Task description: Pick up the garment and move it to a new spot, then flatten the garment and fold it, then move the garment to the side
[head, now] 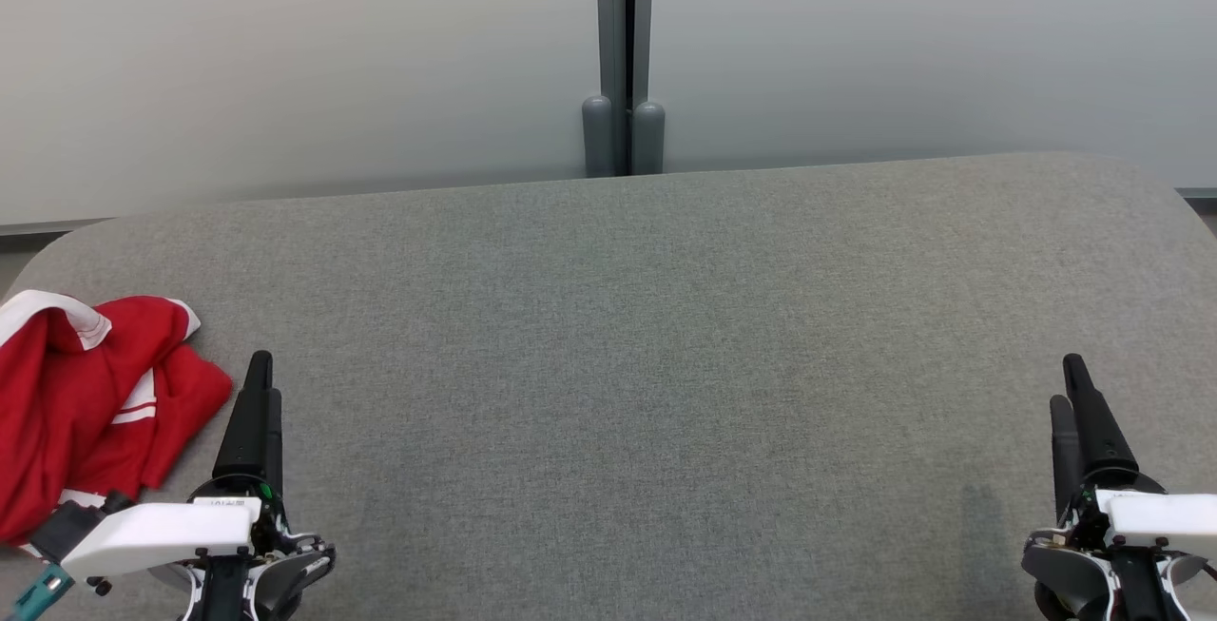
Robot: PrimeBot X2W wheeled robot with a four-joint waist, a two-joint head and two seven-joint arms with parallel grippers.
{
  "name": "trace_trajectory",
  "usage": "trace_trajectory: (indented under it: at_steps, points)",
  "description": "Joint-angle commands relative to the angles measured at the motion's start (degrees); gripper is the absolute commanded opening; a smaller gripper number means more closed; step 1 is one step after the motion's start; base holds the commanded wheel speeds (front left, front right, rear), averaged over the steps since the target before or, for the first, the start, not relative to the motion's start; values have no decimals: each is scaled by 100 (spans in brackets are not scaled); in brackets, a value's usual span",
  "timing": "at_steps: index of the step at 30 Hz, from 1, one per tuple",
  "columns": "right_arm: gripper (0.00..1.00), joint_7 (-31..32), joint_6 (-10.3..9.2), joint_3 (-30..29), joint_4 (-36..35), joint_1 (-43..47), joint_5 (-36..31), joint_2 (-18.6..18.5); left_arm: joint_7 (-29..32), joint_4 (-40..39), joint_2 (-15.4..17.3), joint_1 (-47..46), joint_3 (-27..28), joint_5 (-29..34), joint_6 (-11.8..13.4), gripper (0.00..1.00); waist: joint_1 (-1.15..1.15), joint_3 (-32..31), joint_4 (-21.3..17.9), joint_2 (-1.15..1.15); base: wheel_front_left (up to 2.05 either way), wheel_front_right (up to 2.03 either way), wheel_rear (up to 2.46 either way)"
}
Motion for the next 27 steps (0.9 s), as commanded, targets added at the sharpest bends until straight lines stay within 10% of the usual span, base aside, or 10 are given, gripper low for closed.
trace_trajectory:
  at_steps: [1,27]
  points:
    - [100,-70,1,21,-132,-200,-199,-105,-49,-141,93,-237,-10,174,-3,100,0,-2,0,0,0,0,0]
    - [100,-627,1,390,-198,-205,-3185,-425,-628,-390,157,-176,-200,3041,-6,100,0,-112,12,0,0,0,0]
